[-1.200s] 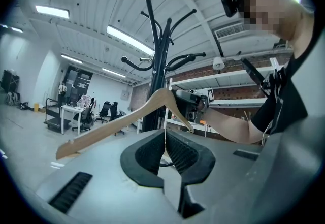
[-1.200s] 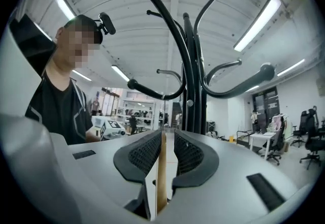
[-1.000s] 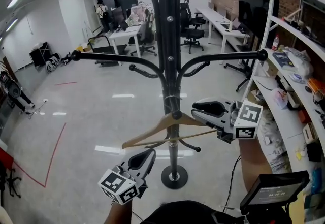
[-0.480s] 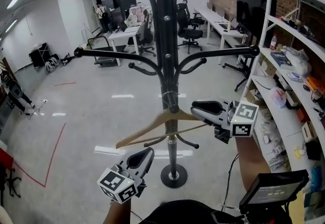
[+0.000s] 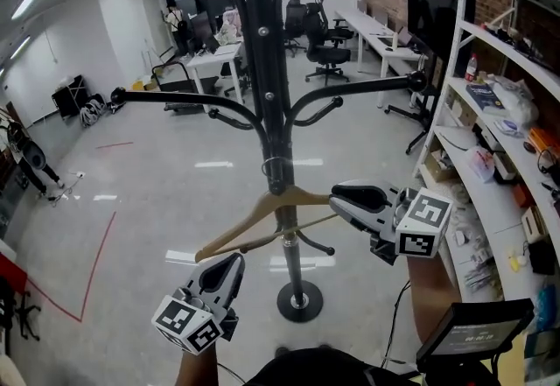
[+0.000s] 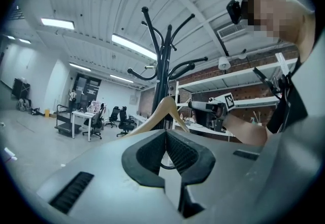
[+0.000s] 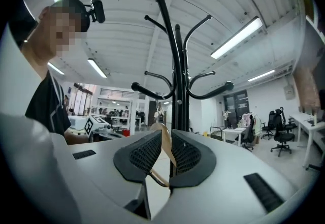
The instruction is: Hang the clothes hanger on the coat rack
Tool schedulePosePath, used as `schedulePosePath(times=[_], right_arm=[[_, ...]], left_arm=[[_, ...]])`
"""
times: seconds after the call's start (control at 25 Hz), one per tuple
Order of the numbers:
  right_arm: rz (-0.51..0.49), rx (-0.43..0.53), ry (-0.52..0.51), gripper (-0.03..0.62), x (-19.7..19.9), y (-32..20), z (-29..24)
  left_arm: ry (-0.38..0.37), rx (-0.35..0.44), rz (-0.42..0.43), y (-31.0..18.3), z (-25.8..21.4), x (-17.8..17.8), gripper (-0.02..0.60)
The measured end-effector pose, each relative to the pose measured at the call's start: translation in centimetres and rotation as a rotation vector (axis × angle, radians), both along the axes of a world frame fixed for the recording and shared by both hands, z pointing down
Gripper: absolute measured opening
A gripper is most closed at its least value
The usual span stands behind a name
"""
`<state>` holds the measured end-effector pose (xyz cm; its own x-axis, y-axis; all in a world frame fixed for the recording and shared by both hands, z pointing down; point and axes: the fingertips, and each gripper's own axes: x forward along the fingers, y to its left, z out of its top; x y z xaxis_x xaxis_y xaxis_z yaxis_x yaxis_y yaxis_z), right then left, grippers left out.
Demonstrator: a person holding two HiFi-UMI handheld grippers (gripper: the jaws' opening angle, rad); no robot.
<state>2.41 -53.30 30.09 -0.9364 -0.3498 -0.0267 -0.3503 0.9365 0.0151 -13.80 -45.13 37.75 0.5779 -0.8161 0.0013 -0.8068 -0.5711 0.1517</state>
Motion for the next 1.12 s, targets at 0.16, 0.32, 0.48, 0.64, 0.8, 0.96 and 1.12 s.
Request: schedulePosePath(times=[0.16, 0.32, 0.48, 0.64, 0.8, 0.96, 1.12], right_arm=[[0.109, -0.11, -0.042, 0.06, 2.1, -0.1, 1.5], [0.21, -0.191, -0.164, 0.013, 5.6, 0.3, 1.5], [0.275, -0.157, -0.085, 0.008, 5.8, 1.8, 2.6], [0.324, -0.14, -0.038, 0.008, 4.9, 5.1, 2.9], [0.364, -0.138, -0.008, 0.008, 2.9, 9.9, 4.0], [0.37, -0.166, 0.013, 0.008, 0.6, 15.7, 5.7], [0.392, -0.178, 0.036, 0.008, -0.4, 22.2, 6.4]], left_arm=[[0.017, 0.021, -0.054, 0.8, -0.7, -0.9, 0.0], [0.006, 0.024, -0.114, 1.8, -1.3, -0.4, 0.0], [0.024, 0.038, -0.125, 3.1, -2.0, -0.1, 0.0], [0.029, 0.05, -0.109, 6.4, -2.1, -0.4, 0.0], [-0.005, 0.036, -0.082, 11.1, -0.6, -1.6, 0.0], [0.02, 0.007, -0.062, 16.5, 0.6, -3.3, 0.0], [0.056, -0.019, -0.056, 21.7, 1.6, -4.4, 0.0]])
